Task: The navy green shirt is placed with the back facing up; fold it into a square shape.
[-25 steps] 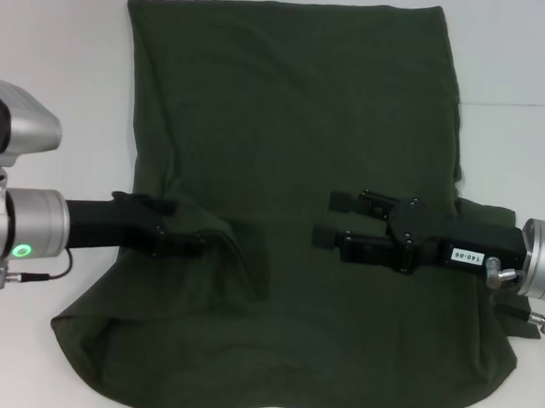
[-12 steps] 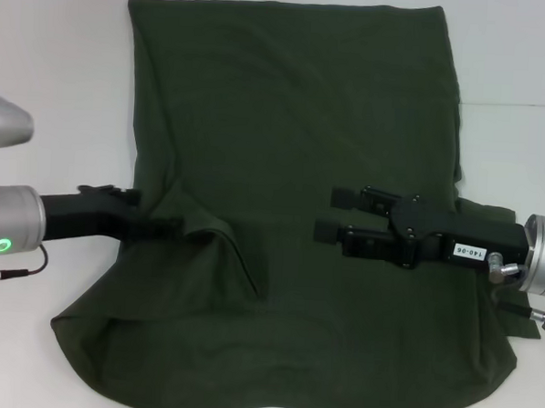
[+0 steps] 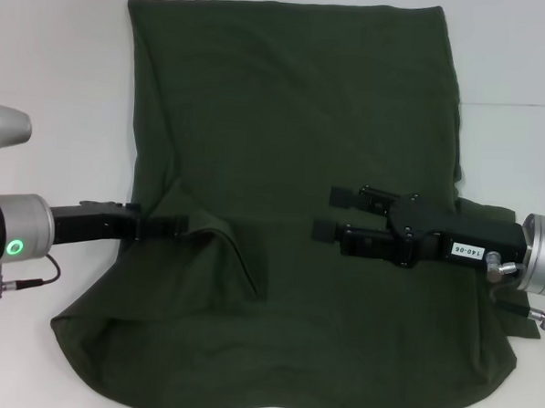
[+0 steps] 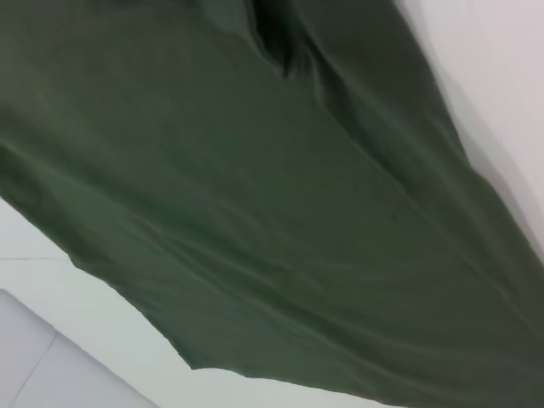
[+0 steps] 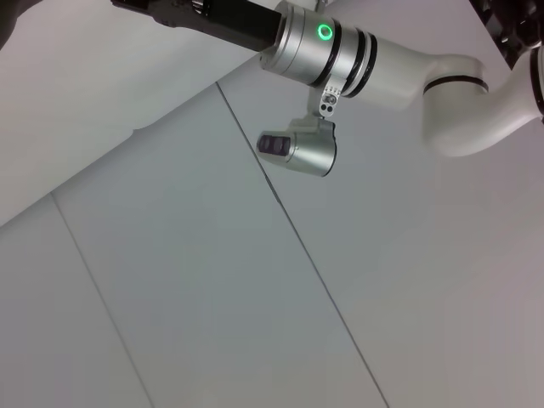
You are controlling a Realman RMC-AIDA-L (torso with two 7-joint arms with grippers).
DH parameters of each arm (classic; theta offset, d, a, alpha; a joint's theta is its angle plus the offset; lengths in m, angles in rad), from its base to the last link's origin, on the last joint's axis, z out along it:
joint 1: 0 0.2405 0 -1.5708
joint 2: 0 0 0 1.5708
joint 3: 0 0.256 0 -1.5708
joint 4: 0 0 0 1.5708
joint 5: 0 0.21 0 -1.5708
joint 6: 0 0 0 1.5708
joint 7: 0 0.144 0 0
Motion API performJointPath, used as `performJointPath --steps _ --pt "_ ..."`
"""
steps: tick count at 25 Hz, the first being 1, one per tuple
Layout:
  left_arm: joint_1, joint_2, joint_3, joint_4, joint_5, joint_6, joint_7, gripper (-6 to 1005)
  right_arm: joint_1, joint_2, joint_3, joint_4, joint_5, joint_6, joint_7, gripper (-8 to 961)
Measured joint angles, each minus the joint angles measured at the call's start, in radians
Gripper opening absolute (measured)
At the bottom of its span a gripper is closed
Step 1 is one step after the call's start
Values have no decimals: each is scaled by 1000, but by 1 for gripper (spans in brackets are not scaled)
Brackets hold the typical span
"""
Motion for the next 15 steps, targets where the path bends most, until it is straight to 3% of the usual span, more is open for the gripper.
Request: performJointPath --steps 15 --pt "-15 3 5 -13 2 -12 -36 938 1 0 -2 0 0 1 0 908"
